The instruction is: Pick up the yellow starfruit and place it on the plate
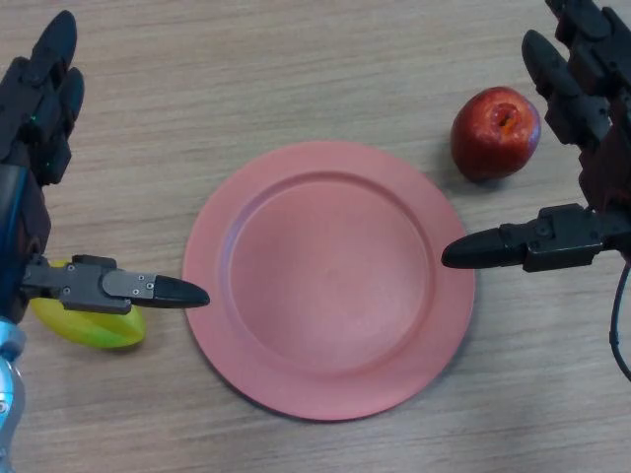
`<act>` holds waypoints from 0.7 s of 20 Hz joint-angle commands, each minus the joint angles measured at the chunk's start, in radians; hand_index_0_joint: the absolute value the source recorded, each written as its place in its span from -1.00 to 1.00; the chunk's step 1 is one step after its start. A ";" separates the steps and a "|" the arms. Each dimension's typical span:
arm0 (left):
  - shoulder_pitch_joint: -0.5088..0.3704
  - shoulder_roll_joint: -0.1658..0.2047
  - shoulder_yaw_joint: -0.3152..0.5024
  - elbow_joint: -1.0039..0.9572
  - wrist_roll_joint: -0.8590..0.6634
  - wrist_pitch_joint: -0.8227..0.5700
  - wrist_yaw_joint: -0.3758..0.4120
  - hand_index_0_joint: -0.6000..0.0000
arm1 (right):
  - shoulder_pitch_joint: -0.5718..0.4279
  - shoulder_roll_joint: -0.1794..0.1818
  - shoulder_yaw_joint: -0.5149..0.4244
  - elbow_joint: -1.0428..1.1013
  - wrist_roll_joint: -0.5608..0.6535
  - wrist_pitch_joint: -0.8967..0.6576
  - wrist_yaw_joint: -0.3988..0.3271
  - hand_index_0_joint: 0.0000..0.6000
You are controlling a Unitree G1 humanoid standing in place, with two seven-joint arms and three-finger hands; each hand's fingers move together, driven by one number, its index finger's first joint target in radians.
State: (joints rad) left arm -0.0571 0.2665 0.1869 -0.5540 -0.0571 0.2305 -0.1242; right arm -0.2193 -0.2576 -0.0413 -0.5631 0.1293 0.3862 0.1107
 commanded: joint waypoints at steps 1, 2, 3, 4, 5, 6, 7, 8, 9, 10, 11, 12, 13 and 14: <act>-0.027 0.045 0.060 -0.054 0.000 -0.124 0.016 1.00 | -0.025 -0.027 -0.055 -0.071 -0.004 -0.105 -0.021 -1.00; -0.027 0.045 0.060 -0.054 -0.001 -0.121 0.014 1.00 | -0.025 -0.027 -0.056 -0.070 -0.005 -0.105 -0.021 -1.00; -0.031 0.046 0.057 -0.048 0.006 -0.133 0.015 1.00 | -0.031 -0.028 -0.057 -0.065 -0.006 -0.107 -0.024 -1.00; -0.035 0.045 0.053 -0.038 0.012 -0.148 0.020 1.00 | -0.033 -0.028 -0.054 -0.061 -0.007 -0.106 -0.025 -1.00; -0.038 0.044 0.049 -0.028 0.016 -0.162 0.027 1.00 | -0.036 -0.029 -0.052 -0.055 -0.014 -0.104 -0.024 -1.00; -0.042 0.044 0.048 -0.024 0.016 -0.164 0.033 1.00 | -0.040 -0.031 -0.052 -0.052 -0.021 -0.103 -0.020 -1.00; -0.047 0.046 0.046 -0.022 0.018 -0.165 0.037 1.00 | -0.041 -0.031 -0.051 -0.045 -0.027 -0.105 -0.013 -1.00; -0.043 0.047 0.045 -0.027 0.020 -0.163 0.032 1.00 | -0.038 -0.029 -0.052 -0.045 -0.022 -0.102 -0.011 -1.00; -0.029 0.046 0.050 -0.043 0.013 -0.153 0.013 1.00 | -0.036 -0.028 -0.050 -0.043 -0.025 -0.102 -0.011 -1.00; -0.014 0.044 0.061 -0.061 -0.003 -0.134 -0.005 1.00 | -0.036 -0.028 -0.049 -0.040 -0.029 -0.102 -0.011 -1.00; 0.002 0.046 0.087 -0.088 -0.029 -0.102 -0.029 1.00 | -0.035 -0.026 -0.048 -0.036 -0.032 -0.101 -0.012 -1.00; 0.012 0.047 0.103 -0.100 -0.029 -0.102 -0.039 1.00 | -0.032 -0.024 -0.045 -0.033 -0.035 -0.107 -0.014 -1.00; 0.033 0.046 0.125 -0.107 -0.005 -0.125 -0.049 1.00 | -0.031 -0.020 -0.040 -0.026 -0.037 -0.111 -0.016 -1.00; 0.052 0.045 0.146 -0.118 -0.004 -0.124 -0.072 1.00 | -0.034 -0.018 -0.038 -0.024 -0.034 -0.110 -0.018 -1.00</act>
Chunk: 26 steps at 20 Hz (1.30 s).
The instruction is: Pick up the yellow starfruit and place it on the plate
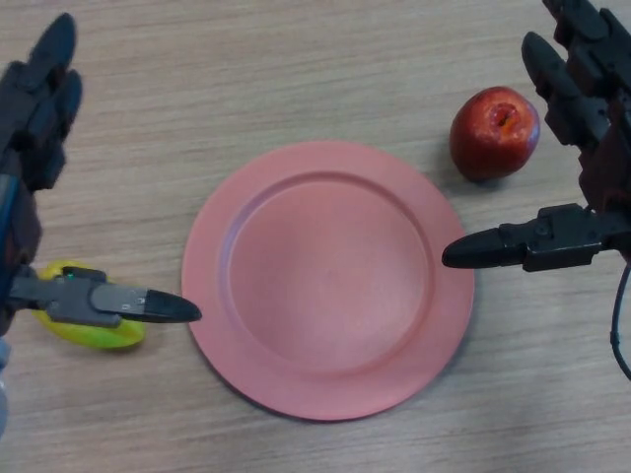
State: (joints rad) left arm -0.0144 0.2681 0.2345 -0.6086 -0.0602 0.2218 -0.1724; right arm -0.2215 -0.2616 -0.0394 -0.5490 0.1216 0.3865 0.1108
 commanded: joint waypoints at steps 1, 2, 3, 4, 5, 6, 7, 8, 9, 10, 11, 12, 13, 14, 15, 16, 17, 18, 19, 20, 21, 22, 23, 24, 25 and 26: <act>0.039 0.038 0.130 -0.072 0.011 -0.125 -0.053 1.00 | -0.041 -0.010 -0.039 -0.031 -0.019 -0.115 -0.026 -1.00; 0.058 0.033 0.157 -0.069 0.020 -0.144 -0.071 1.00 | -0.050 -0.009 -0.034 -0.022 -0.018 -0.124 -0.033 -1.00; 0.083 0.028 0.198 -0.056 0.016 -0.163 -0.107 1.00 | -0.064 -0.006 -0.024 -0.011 -0.017 -0.125 -0.040 -1.00; 0.092 0.026 0.218 -0.033 0.029 -0.193 -0.122 1.00 | -0.072 -0.004 -0.017 -0.006 -0.021 -0.128 -0.042 -1.00; 0.099 0.024 0.239 0.008 0.057 -0.249 -0.130 1.00 | -0.077 -0.003 -0.010 0.000 -0.030 -0.131 -0.038 -1.00; 0.106 0.024 0.248 0.038 0.083 -0.285 -0.133 1.00 | -0.078 0.000 -0.007 0.002 -0.035 -0.132 -0.036 -1.00; 0.109 0.030 0.254 0.088 0.140 -0.342 -0.132 1.00 | -0.084 0.004 -0.005 0.006 -0.039 -0.136 -0.038 -1.00; 0.107 0.040 0.258 0.120 0.175 -0.376 -0.136 1.00 | -0.086 0.008 -0.004 0.010 -0.037 -0.138 -0.041 -1.00; 0.102 0.058 0.263 0.165 0.208 -0.406 -0.152 1.00 | -0.085 0.010 0.001 0.018 -0.042 -0.147 -0.046 -1.00; 0.102 0.065 0.267 0.180 0.212 -0.411 -0.169 1.00 | -0.085 0.011 0.004 0.020 -0.048 -0.150 -0.048 -1.00; 0.105 0.071 0.269 0.203 0.223 -0.424 -0.194 1.00 | -0.081 0.012 0.005 0.013 -0.050 -0.144 -0.045 -1.00; 0.101 0.074 0.268 0.229 0.248 -0.453 -0.187 1.00 | -0.081 0.013 0.002 0.009 -0.046 -0.138 -0.044 -1.00; 0.087 0.083 0.263 0.277 0.299 -0.506 -0.152 1.00 | -0.086 0.013 -0.003 0.000 -0.037 -0.129 -0.048 -1.00; 0.081 0.091 0.255 0.305 0.327 -0.528 -0.135 1.00 | -0.087 0.011 -0.004 -0.004 -0.036 -0.125 -0.050 -1.00; 0.077 0.103 0.239 0.345 0.371 -0.557 -0.116 1.00 | -0.081 0.007 -0.004 -0.007 -0.043 -0.131 -0.049 -1.00; 0.072 0.106 0.230 0.363 0.387 -0.567 -0.101 1.00 | -0.078 0.007 -0.006 -0.007 -0.043 -0.135 -0.048 -1.00; 0.061 0.112 0.210 0.394 0.418 -0.579 -0.073 1.00 | -0.074 0.007 -0.012 -0.014 -0.039 -0.134 -0.051 -1.00; 0.056 0.118 0.197 0.413 0.438 -0.583 -0.063 1.00 | -0.072 0.005 -0.014 -0.018 -0.037 -0.131 -0.052 -1.00; 0.047 0.128 0.181 0.440 0.458 -0.592 -0.049 1.00 | -0.067 0.005 -0.019 -0.023 -0.025 -0.127 -0.052 -1.00; 0.038 0.135 0.170 0.469 0.488 -0.614 -0.023 1.00 | -0.064 0.004 -0.024 -0.032 -0.010 -0.116 -0.053 -1.00; 0.022 0.143 0.151 0.507 0.509 -0.634 0.010 1.00 | -0.061 -0.002 -0.028 -0.040 -0.003 -0.107 -0.054 -1.00; 0.013 0.149 0.140 0.521 0.500 -0.632 0.014 1.00 | -0.059 -0.005 -0.030 -0.040 -0.004 -0.109 -0.054 -1.00; -0.003 0.155 0.123 0.550 0.521 -0.639 0.042 1.00 | -0.056 -0.008 -0.033 -0.040 -0.006 -0.116 -0.053 -1.00; -0.013 0.157 0.109 0.571 0.541 -0.643 0.067 1.00 | -0.057 -0.009 -0.037 -0.041 -0.004 -0.115 -0.053 -1.00; -0.023 0.160 0.088 0.589 0.550 -0.638 0.078 1.00 | -0.053 -0.013 -0.041 -0.045 -0.005 -0.109 -0.052 -1.00; -0.026 0.162 0.076 0.600 0.557 -0.639 0.080 1.00 | -0.051 -0.016 -0.044 -0.048 -0.007 -0.104 -0.049 -1.00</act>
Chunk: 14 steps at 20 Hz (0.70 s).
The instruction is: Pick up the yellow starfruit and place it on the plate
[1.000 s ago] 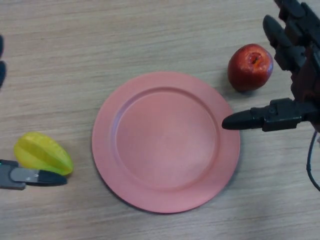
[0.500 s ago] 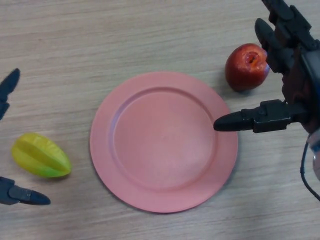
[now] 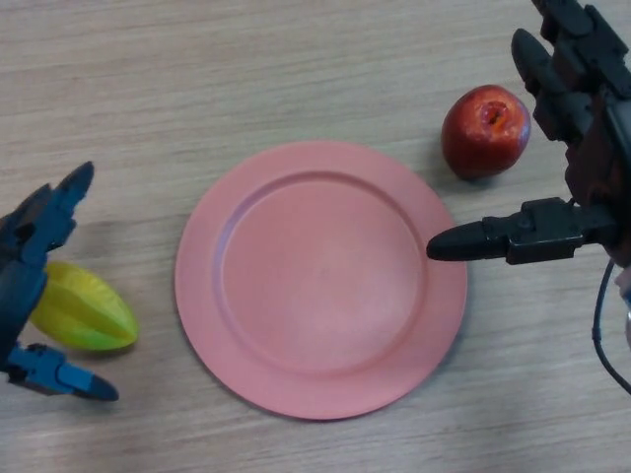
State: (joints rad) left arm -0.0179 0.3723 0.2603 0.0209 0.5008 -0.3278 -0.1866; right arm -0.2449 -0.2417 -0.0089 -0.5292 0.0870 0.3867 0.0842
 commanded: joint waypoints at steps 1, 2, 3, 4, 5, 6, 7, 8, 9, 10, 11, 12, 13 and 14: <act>-0.027 0.059 0.038 -0.013 0.013 -0.092 0.104 1.00 | -0.026 -0.039 -0.080 -0.072 0.029 -0.096 -0.019 -1.00; -0.030 0.060 0.033 -0.006 0.021 -0.090 0.112 1.00 | -0.026 -0.041 -0.083 -0.072 0.028 -0.096 -0.016 -1.00; -0.033 0.062 0.028 0.003 0.045 -0.089 0.130 1.00 | -0.028 -0.045 -0.088 -0.074 0.029 -0.089 -0.015 -1.00; -0.035 0.065 0.025 0.011 0.062 -0.091 0.144 1.00 | -0.028 -0.045 -0.090 -0.075 0.030 -0.087 -0.017 -1.00; -0.037 0.069 0.023 0.018 0.078 -0.094 0.159 1.00 | -0.026 -0.045 -0.092 -0.075 0.031 -0.086 -0.022 -1.00; -0.038 0.070 0.022 0.021 0.084 -0.096 0.164 0.83 | -0.026 -0.046 -0.092 -0.076 0.031 -0.084 -0.023 -1.00; -0.039 0.071 0.021 0.022 0.085 -0.098 0.166 0.33 | -0.025 -0.046 -0.093 -0.076 0.031 -0.084 -0.023 -1.00; -0.038 0.071 0.022 0.021 0.083 -0.099 0.167 0.00 | -0.026 -0.047 -0.093 -0.076 0.030 -0.085 -0.023 -1.00; -0.035 0.071 0.024 0.017 0.083 -0.100 0.170 -0.50 | -0.026 -0.048 -0.093 -0.075 0.026 -0.086 -0.023 -1.00; -0.032 0.072 0.026 0.016 0.098 -0.109 0.186 -0.83 | -0.029 -0.050 -0.094 -0.077 0.024 -0.082 -0.023 -1.00; -0.026 0.073 0.028 0.017 0.114 -0.120 0.201 -1.00 | -0.027 -0.049 -0.093 -0.080 0.026 -0.079 -0.022 -1.00; -0.023 0.071 0.033 0.015 0.111 -0.119 0.207 -1.00 | -0.022 -0.048 -0.091 -0.082 0.025 -0.080 -0.021 -1.00; -0.018 0.068 0.038 0.009 0.107 -0.114 0.214 -1.00 | -0.017 -0.047 -0.087 -0.084 0.018 -0.083 -0.019 -1.00; -0.015 0.069 0.043 0.007 0.118 -0.115 0.228 -1.00 | -0.019 -0.047 -0.086 -0.084 0.013 -0.085 -0.019 -1.00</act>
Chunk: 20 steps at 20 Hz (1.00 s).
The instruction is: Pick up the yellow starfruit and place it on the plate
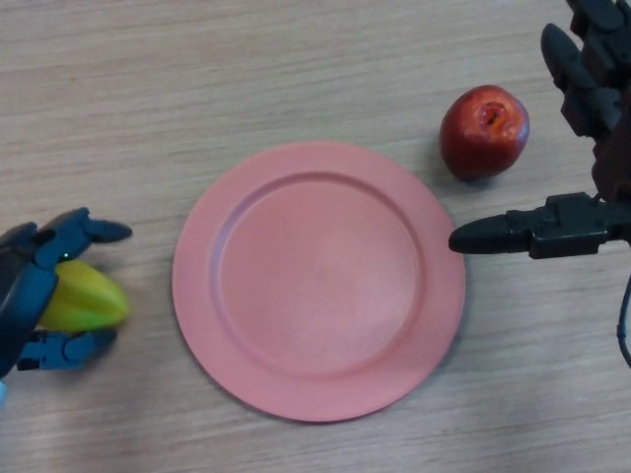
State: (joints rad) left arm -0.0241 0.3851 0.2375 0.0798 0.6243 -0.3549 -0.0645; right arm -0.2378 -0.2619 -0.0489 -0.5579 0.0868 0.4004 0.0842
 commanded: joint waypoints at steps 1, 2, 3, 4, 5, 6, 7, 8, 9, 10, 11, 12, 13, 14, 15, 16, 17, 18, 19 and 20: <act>0.000 0.058 0.069 -0.058 0.007 -0.087 0.107 -1.00 | -0.027 -0.025 -0.048 -0.058 0.010 -0.105 -0.018 -1.00; 0.008 0.059 0.071 -0.069 0.007 -0.083 0.089 -1.00 | -0.024 -0.025 -0.047 -0.061 0.012 -0.103 -0.015 -1.00; 0.020 0.058 0.076 -0.089 0.008 -0.080 0.055 -1.00 | -0.027 -0.022 -0.049 -0.064 0.021 -0.090 -0.018 -1.00; 0.025 0.055 0.081 -0.105 -0.009 -0.076 0.029 -1.00 | -0.029 -0.021 -0.048 -0.067 0.026 -0.085 -0.023 -1.00; 0.031 0.052 0.097 -0.138 -0.042 -0.069 -0.011 -1.00 | -0.028 -0.021 -0.046 -0.073 0.029 -0.082 -0.028 -1.00; 0.030 0.054 0.106 -0.149 -0.031 -0.082 -0.007 -1.00 | -0.028 -0.020 -0.047 -0.077 0.034 -0.079 -0.030 -1.00; 0.031 0.055 0.117 -0.168 -0.016 -0.095 -0.007 -1.00 | -0.022 -0.019 -0.045 -0.081 0.039 -0.078 -0.031 -1.00; 0.029 0.050 0.126 -0.193 -0.034 -0.084 -0.014 -1.00 | -0.022 -0.019 -0.046 -0.086 0.046 -0.071 -0.031 -1.00; 0.028 0.046 0.139 -0.236 -0.061 -0.068 -0.033 -1.00 | -0.024 -0.021 -0.048 -0.094 0.054 -0.056 -0.032 -1.00; 0.033 0.043 0.143 -0.271 -0.089 -0.052 -0.066 -1.00 | -0.024 -0.021 -0.045 -0.092 0.050 -0.058 -0.034 -1.00; 0.041 0.033 0.148 -0.351 -0.160 0.015 -0.175 -1.00 | -0.025 -0.019 -0.043 -0.092 0.049 -0.061 -0.037 -1.00; 0.043 0.024 0.148 -0.393 -0.169 0.066 -0.225 -1.00 | -0.024 -0.018 -0.044 -0.097 0.053 -0.057 -0.037 -1.00; 0.041 0.012 0.139 -0.448 -0.148 0.123 -0.270 -1.00 | -0.021 -0.018 -0.044 -0.101 0.057 -0.052 -0.036 -1.00; 0.031 0.006 0.118 -0.479 -0.127 0.139 -0.285 -1.00 | -0.027 -0.018 -0.046 -0.102 0.061 -0.048 -0.039 -1.00; 0.011 0.003 0.081 -0.507 -0.091 0.124 -0.281 -1.00 | -0.032 -0.018 -0.050 -0.108 0.073 -0.041 -0.045 -1.00; 0.002 -0.004 0.053 -0.536 -0.094 0.138 -0.307 -1.00 | -0.030 -0.019 -0.053 -0.111 0.081 -0.041 -0.046 -1.00; -0.013 -0.013 0.015 -0.569 -0.096 0.160 -0.343 -1.00 | -0.024 -0.021 -0.054 -0.115 0.088 -0.045 -0.046 -1.00; -0.023 -0.019 -0.014 -0.575 -0.079 0.158 -0.352 -1.00 | -0.023 -0.023 -0.052 -0.115 0.084 -0.050 -0.046 -1.00; -0.033 -0.034 -0.056 -0.569 -0.042 0.155 -0.341 -1.00 | -0.025 -0.022 -0.058 -0.117 0.091 -0.048 -0.047 -1.00; -0.037 -0.044 -0.077 -0.565 -0.030 0.162 -0.334 -1.00 | -0.026 -0.025 -0.060 -0.118 0.092 -0.045 -0.048 -1.00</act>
State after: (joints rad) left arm -0.0453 0.3094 0.0951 -0.4368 0.6034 -0.1331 -0.4446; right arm -0.2331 -0.2629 -0.0470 -0.6052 0.1349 0.4519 0.0737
